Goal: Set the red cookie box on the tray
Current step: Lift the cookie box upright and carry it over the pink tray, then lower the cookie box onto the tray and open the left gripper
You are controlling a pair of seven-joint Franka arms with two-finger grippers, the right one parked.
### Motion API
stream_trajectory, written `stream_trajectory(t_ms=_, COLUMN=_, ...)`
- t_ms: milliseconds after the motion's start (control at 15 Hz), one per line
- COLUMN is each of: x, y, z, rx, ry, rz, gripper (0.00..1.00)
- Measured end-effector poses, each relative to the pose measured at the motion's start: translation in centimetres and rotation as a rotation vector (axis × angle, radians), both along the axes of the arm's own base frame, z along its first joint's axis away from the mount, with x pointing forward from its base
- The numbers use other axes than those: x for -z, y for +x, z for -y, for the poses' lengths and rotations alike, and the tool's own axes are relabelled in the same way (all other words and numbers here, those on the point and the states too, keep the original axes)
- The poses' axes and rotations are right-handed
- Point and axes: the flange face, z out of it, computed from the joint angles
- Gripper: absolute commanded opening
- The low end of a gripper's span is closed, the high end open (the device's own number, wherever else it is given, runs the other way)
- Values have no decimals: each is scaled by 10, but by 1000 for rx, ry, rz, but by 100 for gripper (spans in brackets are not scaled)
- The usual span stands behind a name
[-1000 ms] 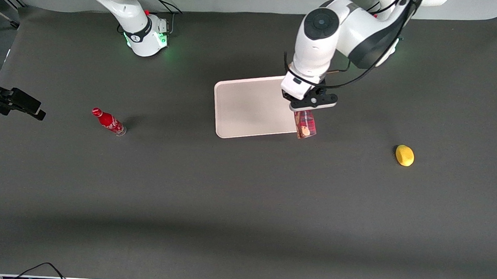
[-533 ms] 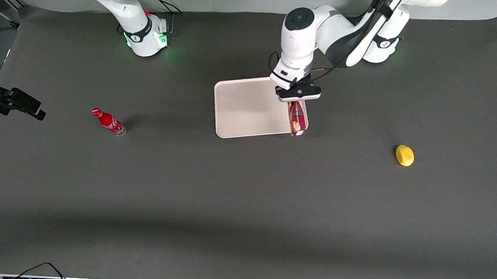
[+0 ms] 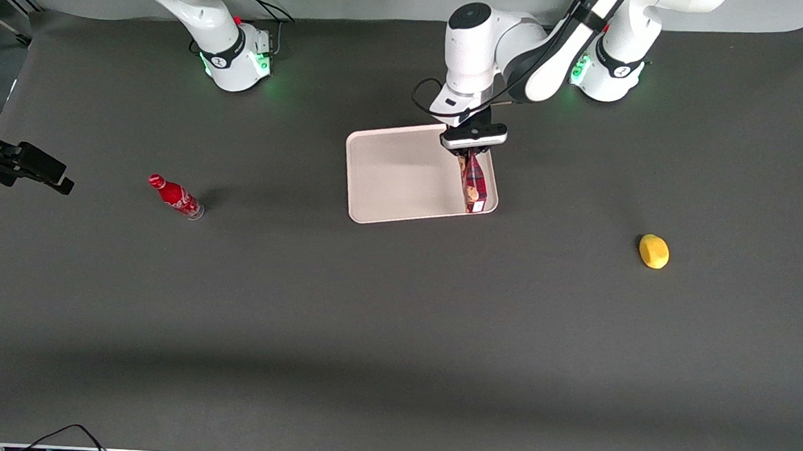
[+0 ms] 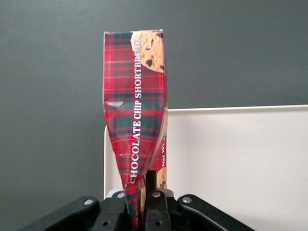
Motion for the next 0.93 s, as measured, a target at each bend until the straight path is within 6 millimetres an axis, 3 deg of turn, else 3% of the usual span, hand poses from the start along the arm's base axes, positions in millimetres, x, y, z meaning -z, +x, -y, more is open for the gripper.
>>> stream_trajectory(t_ms=333, x=40, y=-16, z=3, rx=8, ry=34, rz=12, gripper=0)
stream_trajectory(t_ms=933, x=65, y=-30, z=4, rx=23, ry=55, rz=-21, gripper=0)
